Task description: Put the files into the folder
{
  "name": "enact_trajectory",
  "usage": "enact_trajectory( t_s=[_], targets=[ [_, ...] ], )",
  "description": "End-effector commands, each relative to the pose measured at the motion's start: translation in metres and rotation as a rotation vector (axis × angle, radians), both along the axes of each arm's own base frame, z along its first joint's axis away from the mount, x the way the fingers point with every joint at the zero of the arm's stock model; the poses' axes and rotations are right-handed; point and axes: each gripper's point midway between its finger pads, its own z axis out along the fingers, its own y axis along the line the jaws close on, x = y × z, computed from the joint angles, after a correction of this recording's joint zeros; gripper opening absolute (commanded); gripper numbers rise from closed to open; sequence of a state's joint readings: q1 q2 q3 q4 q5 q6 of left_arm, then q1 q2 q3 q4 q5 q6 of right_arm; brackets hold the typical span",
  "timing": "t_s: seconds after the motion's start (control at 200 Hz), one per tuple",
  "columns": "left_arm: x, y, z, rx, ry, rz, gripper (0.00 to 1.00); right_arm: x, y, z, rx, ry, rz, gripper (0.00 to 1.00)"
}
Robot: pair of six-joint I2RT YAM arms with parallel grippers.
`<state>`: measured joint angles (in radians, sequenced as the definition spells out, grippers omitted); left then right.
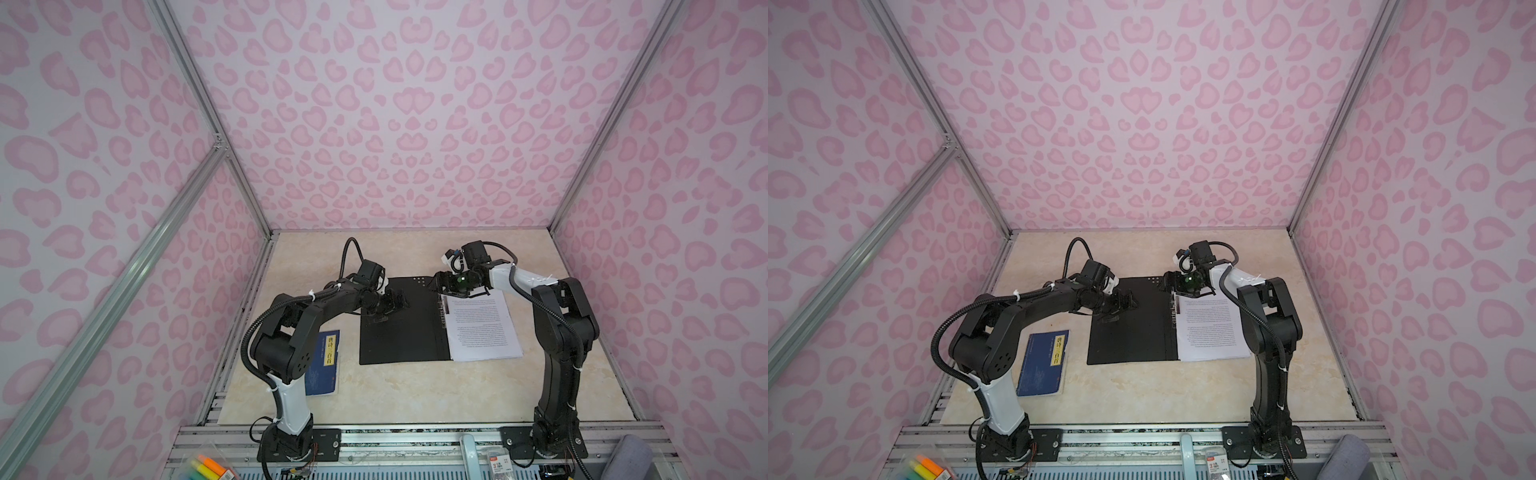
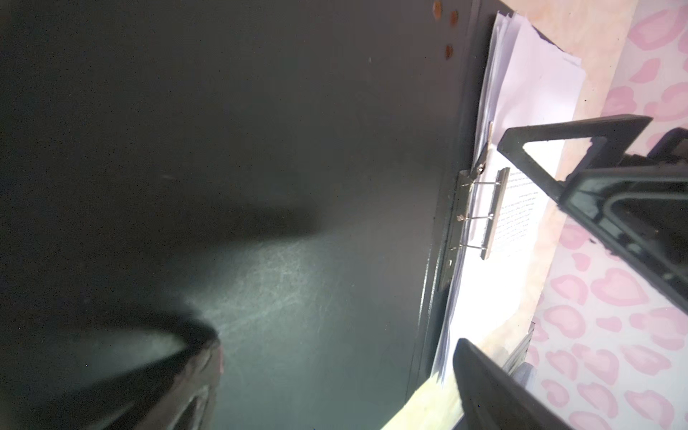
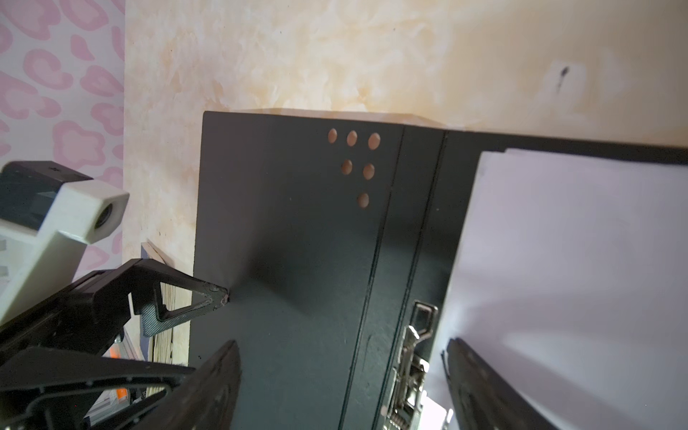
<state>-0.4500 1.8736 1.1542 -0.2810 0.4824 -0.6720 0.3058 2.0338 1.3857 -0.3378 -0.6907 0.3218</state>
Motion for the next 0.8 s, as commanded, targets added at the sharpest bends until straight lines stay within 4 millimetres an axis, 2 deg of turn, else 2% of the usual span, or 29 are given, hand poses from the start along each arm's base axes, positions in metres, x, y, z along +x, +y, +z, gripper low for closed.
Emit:
enact_trajectory(
  t_s=[0.0,0.525,0.795],
  targets=[
    [0.000,0.003,-0.002,0.013,-0.004,0.003,0.98,-0.003,0.002,-0.005,0.005,0.020,0.015,0.86],
    [-0.001,0.007,-0.006,0.022,0.005,0.014,0.99,-0.005,0.002,-0.023,0.000,0.068,0.011,0.85],
    [-0.001,0.007,-0.006,0.021,0.006,0.015,0.99,0.002,0.013,-0.016,0.104,0.068,0.016,0.85]
  ],
)
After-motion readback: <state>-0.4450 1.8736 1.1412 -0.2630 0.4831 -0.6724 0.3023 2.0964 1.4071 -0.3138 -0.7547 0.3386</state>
